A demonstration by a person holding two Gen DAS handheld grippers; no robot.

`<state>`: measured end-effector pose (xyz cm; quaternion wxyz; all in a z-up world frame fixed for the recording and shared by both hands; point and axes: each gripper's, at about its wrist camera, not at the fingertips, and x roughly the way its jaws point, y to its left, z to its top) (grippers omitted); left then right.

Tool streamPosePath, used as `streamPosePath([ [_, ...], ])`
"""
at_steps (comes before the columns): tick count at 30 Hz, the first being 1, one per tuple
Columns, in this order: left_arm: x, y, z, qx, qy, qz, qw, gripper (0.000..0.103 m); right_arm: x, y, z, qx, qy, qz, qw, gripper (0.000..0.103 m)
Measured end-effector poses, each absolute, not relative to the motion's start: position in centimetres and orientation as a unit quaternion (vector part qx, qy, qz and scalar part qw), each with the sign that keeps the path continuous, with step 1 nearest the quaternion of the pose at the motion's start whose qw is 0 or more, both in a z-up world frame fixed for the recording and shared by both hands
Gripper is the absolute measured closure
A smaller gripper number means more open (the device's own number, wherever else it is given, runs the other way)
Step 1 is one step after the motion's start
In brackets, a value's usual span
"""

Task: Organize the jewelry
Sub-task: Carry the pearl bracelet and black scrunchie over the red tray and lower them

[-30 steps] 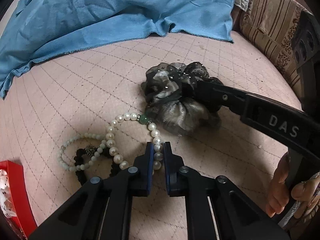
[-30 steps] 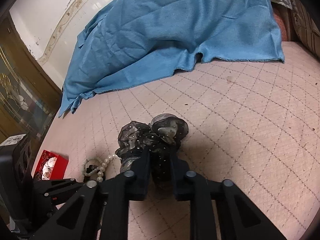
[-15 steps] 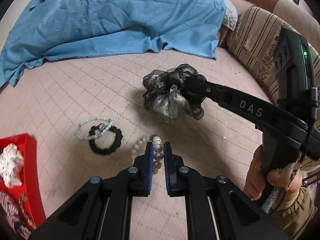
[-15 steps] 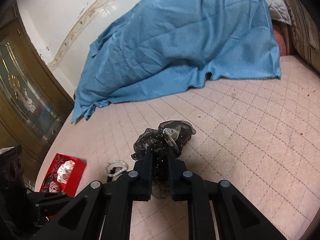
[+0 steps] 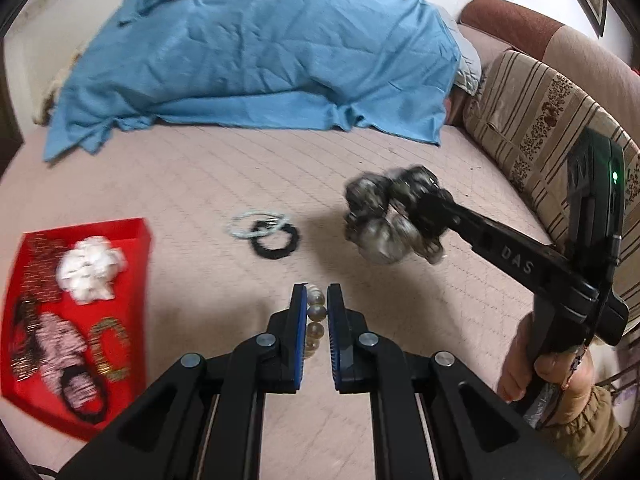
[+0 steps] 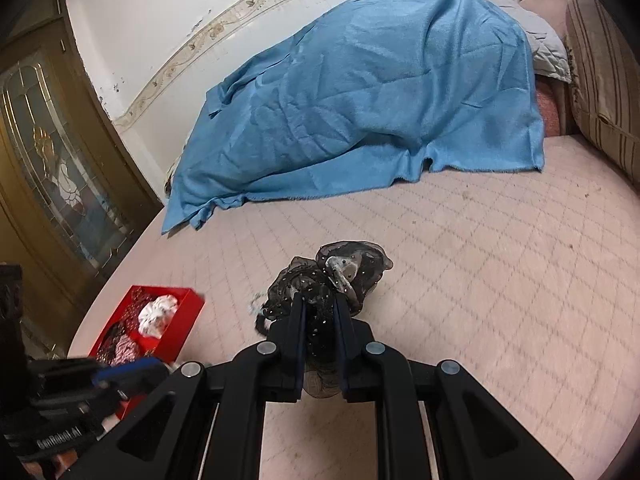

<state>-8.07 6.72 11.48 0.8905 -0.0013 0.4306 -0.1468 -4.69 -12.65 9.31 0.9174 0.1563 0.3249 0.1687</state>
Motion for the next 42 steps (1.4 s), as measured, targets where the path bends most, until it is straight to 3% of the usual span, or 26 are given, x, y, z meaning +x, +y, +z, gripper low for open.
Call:
streamPosePath([
  [17, -14.0, 16.0, 14.1, 0.008, 0.393, -0.026, 0.919, 0.093, -12.4, -5.2, 12.2, 0.104, 0.328, 0.205, 0.916, 0.089],
  [42, -17.0, 24.0, 14.8, 0.012, 0.364, 0.055, 0.93, 0.093, -14.7, 7.4, 15.5, 0.008, 0.33, 0.278, 0.902, 0.089],
])
